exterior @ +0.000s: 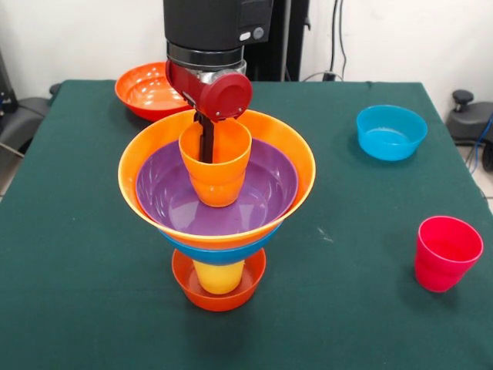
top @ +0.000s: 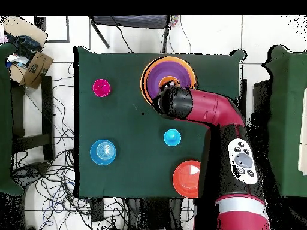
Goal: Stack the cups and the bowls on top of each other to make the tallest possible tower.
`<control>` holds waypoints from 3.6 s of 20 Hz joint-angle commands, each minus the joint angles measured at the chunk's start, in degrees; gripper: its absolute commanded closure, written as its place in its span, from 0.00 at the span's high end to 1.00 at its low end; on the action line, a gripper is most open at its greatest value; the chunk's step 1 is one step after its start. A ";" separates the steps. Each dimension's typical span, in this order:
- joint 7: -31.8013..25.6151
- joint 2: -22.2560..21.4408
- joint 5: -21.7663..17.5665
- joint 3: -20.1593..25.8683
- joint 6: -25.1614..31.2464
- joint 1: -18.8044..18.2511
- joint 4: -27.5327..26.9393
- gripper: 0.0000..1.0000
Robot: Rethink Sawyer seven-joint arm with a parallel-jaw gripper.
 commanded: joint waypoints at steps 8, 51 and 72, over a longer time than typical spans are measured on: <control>-5.88 3.46 -3.36 3.92 1.48 1.11 -3.16 0.00; -6.04 2.11 -2.36 4.31 2.81 1.06 -1.89 1.00; -8.84 -1.96 0.04 7.70 8.49 -1.15 -2.04 1.00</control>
